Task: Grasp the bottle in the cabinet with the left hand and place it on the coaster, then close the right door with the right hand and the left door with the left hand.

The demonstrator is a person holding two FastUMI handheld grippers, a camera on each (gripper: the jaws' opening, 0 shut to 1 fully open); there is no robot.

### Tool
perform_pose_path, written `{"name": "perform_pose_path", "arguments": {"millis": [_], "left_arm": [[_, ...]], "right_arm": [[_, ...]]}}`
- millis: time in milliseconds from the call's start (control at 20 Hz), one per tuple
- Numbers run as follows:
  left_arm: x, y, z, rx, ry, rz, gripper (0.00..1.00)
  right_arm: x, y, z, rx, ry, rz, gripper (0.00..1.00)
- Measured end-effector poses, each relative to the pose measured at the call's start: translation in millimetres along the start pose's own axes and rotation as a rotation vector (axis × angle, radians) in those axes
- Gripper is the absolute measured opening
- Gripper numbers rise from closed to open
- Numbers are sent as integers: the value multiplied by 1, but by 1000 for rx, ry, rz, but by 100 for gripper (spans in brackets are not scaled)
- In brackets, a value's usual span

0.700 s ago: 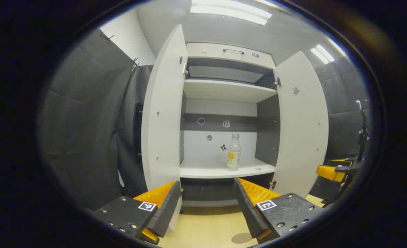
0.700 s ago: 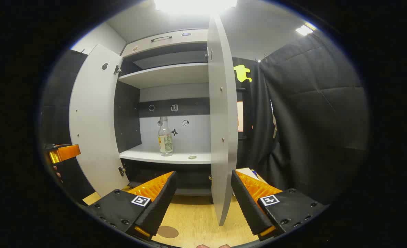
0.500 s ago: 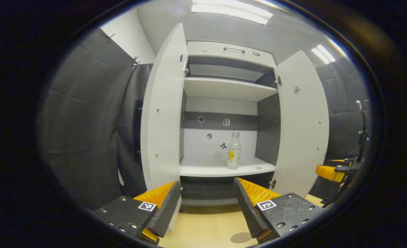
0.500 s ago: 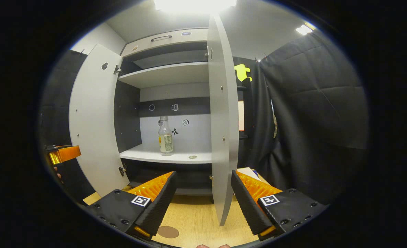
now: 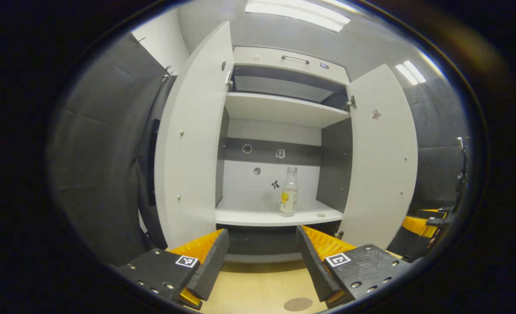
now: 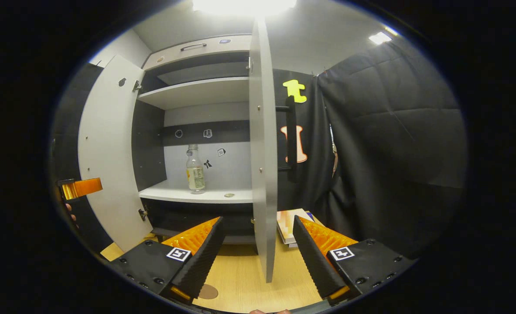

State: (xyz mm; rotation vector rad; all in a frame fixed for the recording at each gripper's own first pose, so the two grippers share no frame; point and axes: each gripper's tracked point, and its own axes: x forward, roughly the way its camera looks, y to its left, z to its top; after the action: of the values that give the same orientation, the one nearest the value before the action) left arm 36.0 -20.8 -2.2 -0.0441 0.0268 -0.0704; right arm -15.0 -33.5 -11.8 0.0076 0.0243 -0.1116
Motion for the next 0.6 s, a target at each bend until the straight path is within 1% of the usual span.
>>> {"name": "perform_pose_path", "arguments": {"millis": [50,100,150,200,300,400,450,500,600], "left_arm": [[6,-3,2,-1,2,-14,96],[13,-6,3,-1,2,-30,82],[19,-9,4,1,2,-41,96],[26,-12,6,5,4,-51,90],[43,-19,9,9,4,-81,90],[63,-27,12,14,6,-109,89],[71,-30,14,19,5,-118,96],[81,-32,17,24,3,-124,83],[99,-38,22,26,-1,-137,96]], "right_arm": [[-3,-8,-1,3,9,-28,100],[-7,-14,-1,9,15,-49,99],[-11,-20,0,10,19,-69,99],[-14,-27,0,7,23,-95,99],[-19,-42,2,10,34,-143,99],[-23,-50,3,25,41,-174,99],[-24,-55,5,23,41,-193,99],[-25,-60,7,19,39,-210,99],[-25,-71,12,16,32,-244,99]]}}
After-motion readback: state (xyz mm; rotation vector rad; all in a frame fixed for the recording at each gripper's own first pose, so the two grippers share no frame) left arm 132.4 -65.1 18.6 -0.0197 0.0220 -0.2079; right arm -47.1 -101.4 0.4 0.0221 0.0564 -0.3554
